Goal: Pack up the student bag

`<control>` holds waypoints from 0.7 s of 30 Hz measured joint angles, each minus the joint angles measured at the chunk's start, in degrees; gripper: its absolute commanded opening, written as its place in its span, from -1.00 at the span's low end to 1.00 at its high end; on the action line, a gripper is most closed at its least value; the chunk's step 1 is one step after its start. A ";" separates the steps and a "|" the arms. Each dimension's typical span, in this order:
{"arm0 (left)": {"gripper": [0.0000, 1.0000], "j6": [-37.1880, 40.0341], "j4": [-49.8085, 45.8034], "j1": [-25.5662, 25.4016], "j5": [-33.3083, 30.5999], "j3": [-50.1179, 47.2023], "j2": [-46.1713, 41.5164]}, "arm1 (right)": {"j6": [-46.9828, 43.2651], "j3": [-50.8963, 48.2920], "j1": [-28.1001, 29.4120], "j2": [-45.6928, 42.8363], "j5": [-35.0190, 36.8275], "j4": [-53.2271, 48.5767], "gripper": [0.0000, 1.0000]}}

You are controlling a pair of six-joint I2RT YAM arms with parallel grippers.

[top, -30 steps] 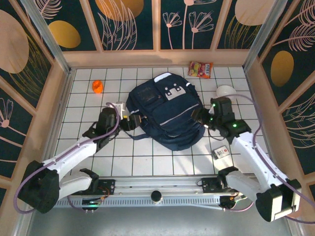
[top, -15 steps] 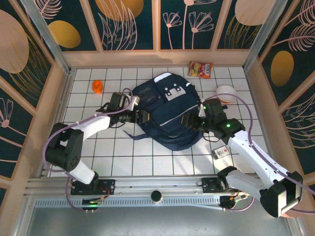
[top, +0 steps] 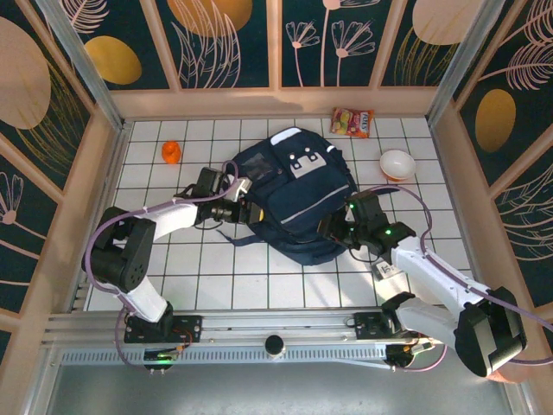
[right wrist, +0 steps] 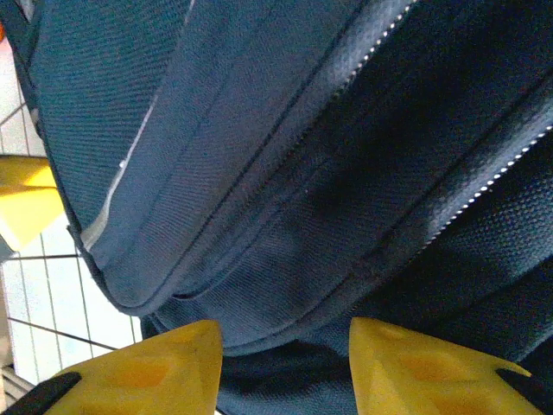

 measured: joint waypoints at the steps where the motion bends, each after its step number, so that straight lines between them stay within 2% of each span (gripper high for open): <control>1: -0.39 0.04 0.17 0.00 -0.04 -0.24 -0.09 | 0.39 0.00 0.00 0.00 0.09 0.50 -0.16; 9: -1.00 0.00 0.90 0.04 -2.54 -0.52 -0.96 | 2.45 -1.33 -0.09 -0.79 1.38 2.03 -0.28; 17: -1.00 3.15 0.22 -0.31 -4.61 -0.98 -4.48 | 9.70 -9.09 -0.02 -3.10 3.45 10.86 -0.56; 21: -1.00 6.86 -1.90 -2.45 -6.19 -0.90 -4.98 | 13.94 -12.11 1.11 -2.64 5.84 16.65 -0.64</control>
